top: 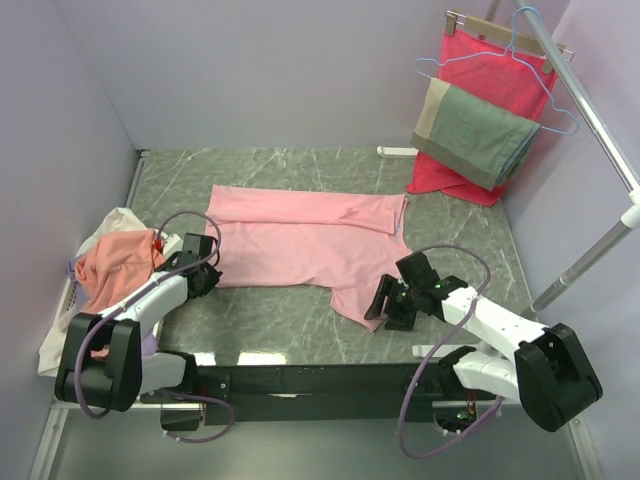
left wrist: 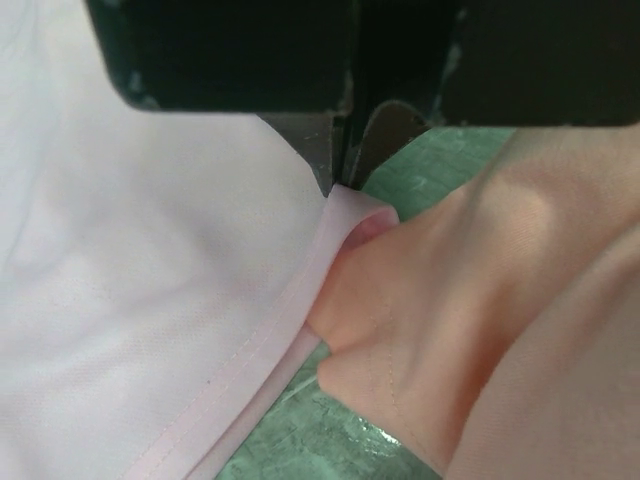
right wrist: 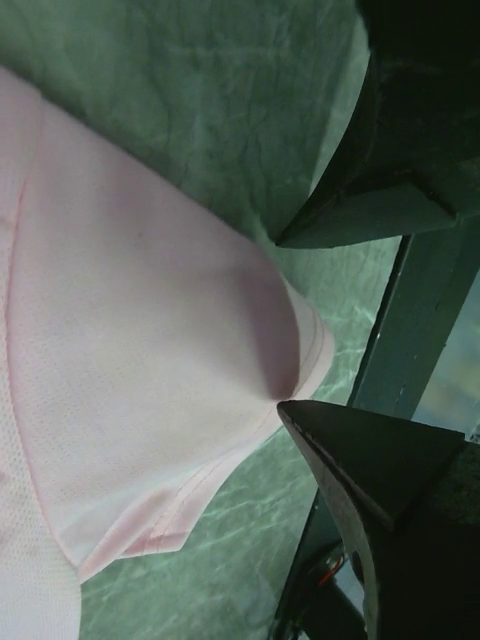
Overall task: Fold and stack the t-shirts
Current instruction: Grap the side of the flattened tshirt closest away from the robot with both arms
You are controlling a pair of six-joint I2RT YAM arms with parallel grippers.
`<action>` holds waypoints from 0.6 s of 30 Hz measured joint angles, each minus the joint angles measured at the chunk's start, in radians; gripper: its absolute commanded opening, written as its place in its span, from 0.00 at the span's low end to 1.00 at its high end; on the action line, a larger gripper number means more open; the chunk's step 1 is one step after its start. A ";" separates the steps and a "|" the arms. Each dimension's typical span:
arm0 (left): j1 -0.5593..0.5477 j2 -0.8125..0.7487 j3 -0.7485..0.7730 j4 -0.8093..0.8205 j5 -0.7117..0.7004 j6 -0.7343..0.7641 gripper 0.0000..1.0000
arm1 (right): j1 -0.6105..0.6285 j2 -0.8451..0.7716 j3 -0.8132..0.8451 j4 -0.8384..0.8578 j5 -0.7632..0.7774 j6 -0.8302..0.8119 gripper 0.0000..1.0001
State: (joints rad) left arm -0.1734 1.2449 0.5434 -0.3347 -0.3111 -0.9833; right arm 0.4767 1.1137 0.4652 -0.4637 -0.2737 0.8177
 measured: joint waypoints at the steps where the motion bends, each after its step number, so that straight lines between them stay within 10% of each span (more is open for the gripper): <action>1: 0.000 -0.006 0.000 -0.003 0.000 0.002 0.01 | 0.004 0.006 -0.002 0.015 -0.005 0.004 0.63; 3: 0.000 -0.015 0.000 -0.007 0.000 0.003 0.01 | 0.010 0.023 -0.006 0.045 -0.013 0.016 0.53; 7: 0.000 -0.018 0.000 -0.010 0.002 0.006 0.01 | 0.021 0.064 -0.016 0.103 -0.023 0.031 0.03; 18: 0.000 -0.091 0.005 -0.072 0.032 0.029 0.01 | 0.025 -0.106 0.025 -0.035 0.135 0.040 0.00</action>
State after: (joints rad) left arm -0.1738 1.1542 0.5488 -0.4072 -0.2790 -0.9539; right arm 0.5014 1.0077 0.4900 -0.4992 -0.1390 0.8577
